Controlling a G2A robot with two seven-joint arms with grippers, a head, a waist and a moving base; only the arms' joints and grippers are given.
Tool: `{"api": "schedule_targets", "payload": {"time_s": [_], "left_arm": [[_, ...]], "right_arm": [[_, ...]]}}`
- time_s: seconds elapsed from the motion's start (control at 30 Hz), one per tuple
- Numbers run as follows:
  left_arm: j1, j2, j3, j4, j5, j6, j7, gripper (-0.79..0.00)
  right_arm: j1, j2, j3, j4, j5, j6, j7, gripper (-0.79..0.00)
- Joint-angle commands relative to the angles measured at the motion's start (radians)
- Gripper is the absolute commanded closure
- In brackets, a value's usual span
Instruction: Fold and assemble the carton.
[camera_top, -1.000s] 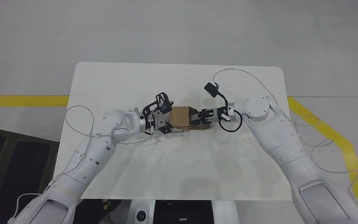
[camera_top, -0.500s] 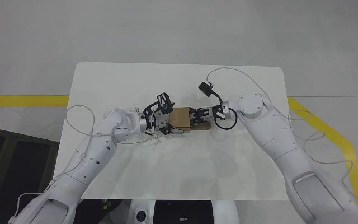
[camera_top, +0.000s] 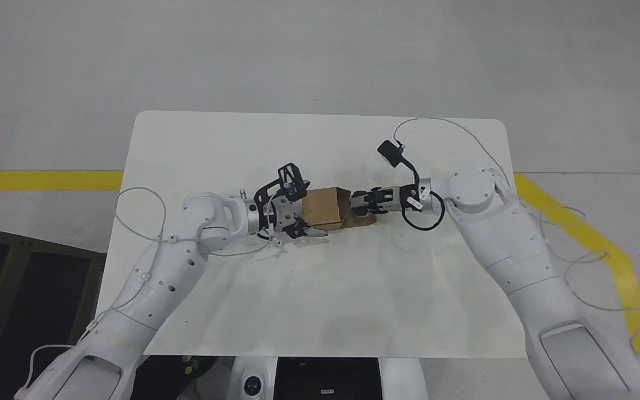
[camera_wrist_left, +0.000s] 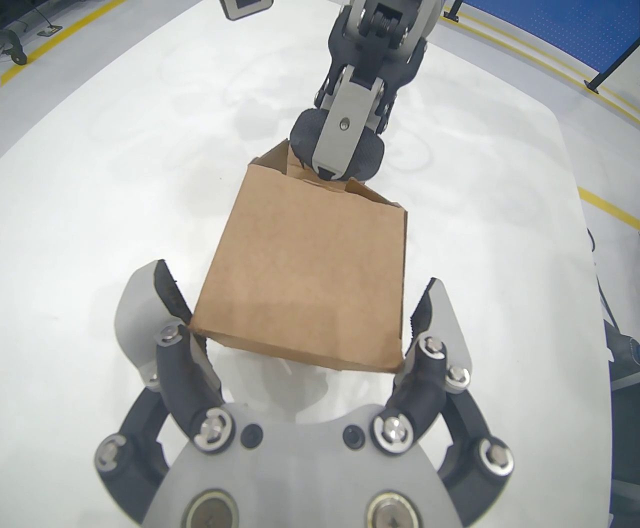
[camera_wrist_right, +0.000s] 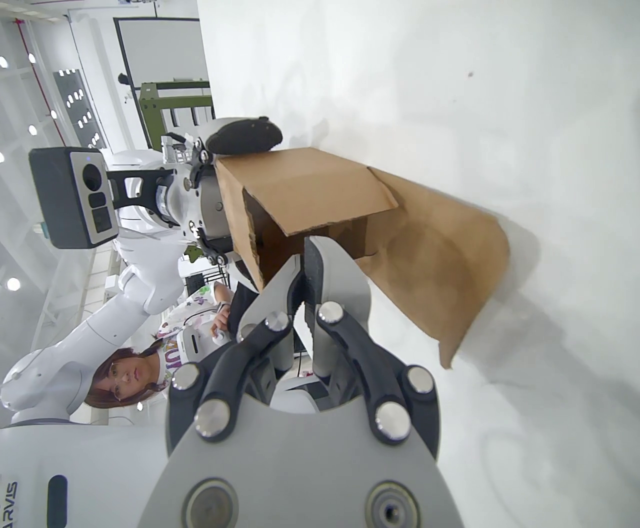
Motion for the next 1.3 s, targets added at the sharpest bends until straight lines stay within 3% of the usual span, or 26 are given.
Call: {"api": "schedule_targets", "payload": {"time_s": [0.0,0.2,0.5,0.83,1.27], "left_arm": [[0.003,0.000,-0.002,-0.002,0.001,-0.001,-0.001,-0.785],[0.010,0.002,-0.008,-0.009,0.000,-0.004,-0.003,-0.785],[0.014,0.003,-0.013,-0.015,-0.002,-0.009,-0.011,-0.785],[0.016,0.002,-0.016,-0.017,-0.010,-0.009,-0.021,-0.785],[0.014,0.001,-0.015,-0.015,-0.014,-0.012,-0.026,-0.785]], "right_arm": [[-0.018,0.010,0.018,-0.026,-0.023,0.020,-0.007,0.000],[-0.026,0.017,0.029,-0.033,-0.053,0.006,-0.028,0.000],[0.063,-0.013,-0.041,0.067,-0.061,-0.064,-0.030,0.000],[0.163,-0.055,-0.134,0.177,-0.053,-0.169,0.074,0.000],[0.190,-0.091,-0.184,0.245,0.015,-0.230,0.115,0.000]]}}
